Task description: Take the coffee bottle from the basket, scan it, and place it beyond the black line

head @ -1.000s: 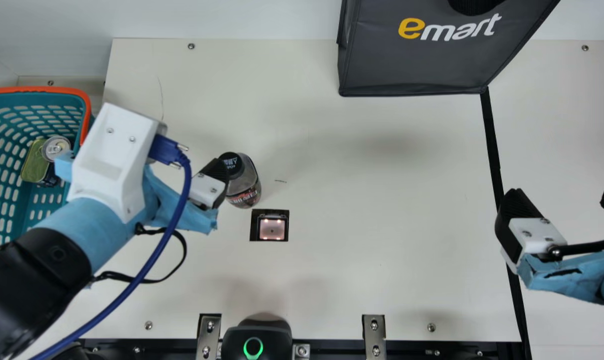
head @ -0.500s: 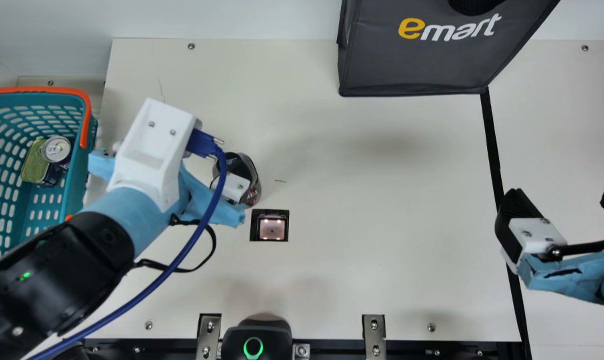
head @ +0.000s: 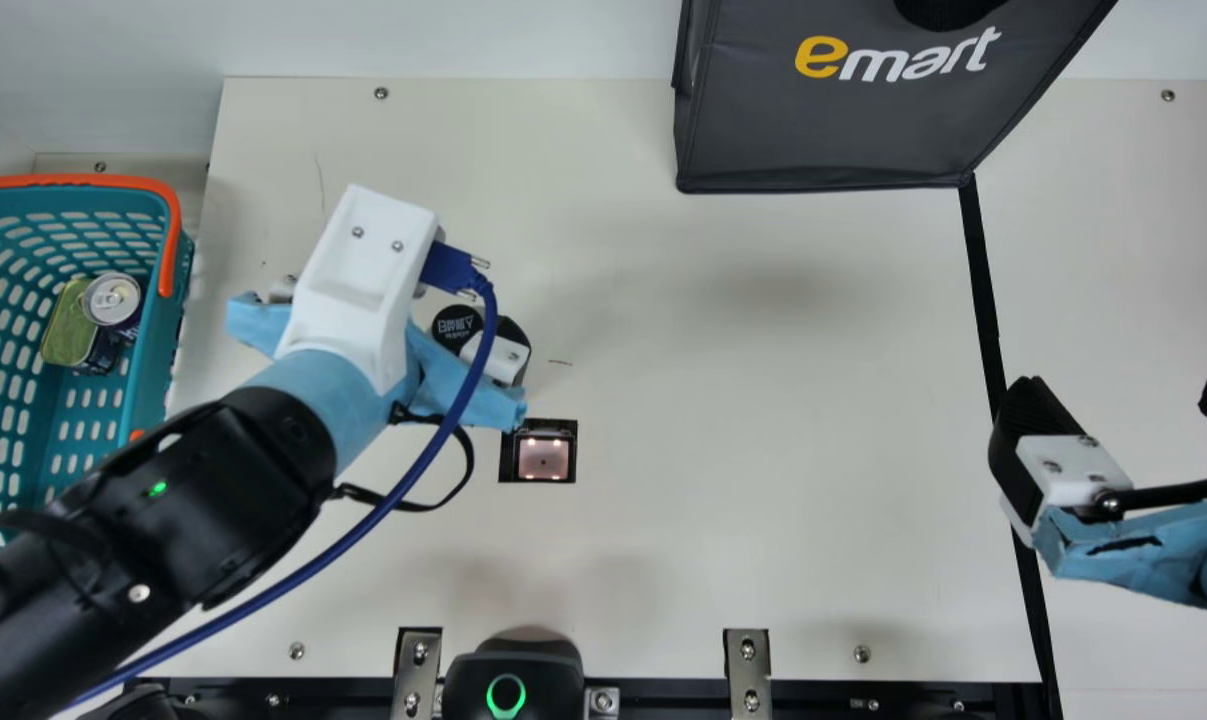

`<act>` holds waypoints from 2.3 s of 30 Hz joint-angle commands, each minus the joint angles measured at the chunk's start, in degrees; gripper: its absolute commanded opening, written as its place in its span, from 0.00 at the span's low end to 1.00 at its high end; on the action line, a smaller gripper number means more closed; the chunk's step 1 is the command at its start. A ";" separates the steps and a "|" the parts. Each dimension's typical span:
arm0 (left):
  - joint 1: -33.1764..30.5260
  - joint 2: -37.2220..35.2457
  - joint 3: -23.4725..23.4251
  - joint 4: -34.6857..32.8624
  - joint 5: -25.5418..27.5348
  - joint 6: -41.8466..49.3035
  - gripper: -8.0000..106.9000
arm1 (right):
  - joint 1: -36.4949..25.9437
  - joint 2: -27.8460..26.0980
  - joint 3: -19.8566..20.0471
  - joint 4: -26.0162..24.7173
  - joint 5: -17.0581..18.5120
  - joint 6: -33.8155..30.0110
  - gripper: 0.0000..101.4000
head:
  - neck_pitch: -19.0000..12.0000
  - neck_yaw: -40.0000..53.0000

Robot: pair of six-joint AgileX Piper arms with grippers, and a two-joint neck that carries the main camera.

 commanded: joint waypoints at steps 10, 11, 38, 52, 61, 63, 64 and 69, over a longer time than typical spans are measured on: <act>0.90 3.06 0.23 0.53 -0.99 -2.62 0.85 | 0.00 0.00 0.00 0.00 -0.05 0.00 0.90 | -0.96 0.09; 0.93 3.25 0.30 0.58 -1.00 -2.86 0.85 | 0.00 0.00 0.00 0.00 -0.05 0.00 0.90 | -0.96 0.09; 0.32 6.79 1.27 1.58 -0.31 -9.70 0.85 | 0.00 0.00 0.00 0.00 -0.05 0.00 0.90 | -0.96 0.09; -0.36 7.29 1.97 2.03 -1.47 -11.14 0.39 | 0.00 0.00 0.00 0.00 -0.05 0.00 0.90 | -0.96 0.09; 0.59 5.80 2.90 1.29 -4.89 -7.02 0.16 | 0.00 0.00 0.00 0.00 -0.05 0.00 0.90 | -0.96 0.09; 1.12 5.08 3.33 0.67 -6.27 -4.76 0.16 | 0.00 0.00 0.00 0.00 -0.05 0.00 0.90 | -0.96 0.09; 1.39 4.70 3.59 0.41 -7.02 -3.55 0.16 | 0.00 0.00 0.00 0.00 -0.05 0.00 0.90 | -0.96 0.09; 3.15 2.62 4.90 -2.24 -11.16 4.33 0.16 | 0.00 0.00 0.00 0.00 -0.05 0.00 0.90 | -0.96 0.09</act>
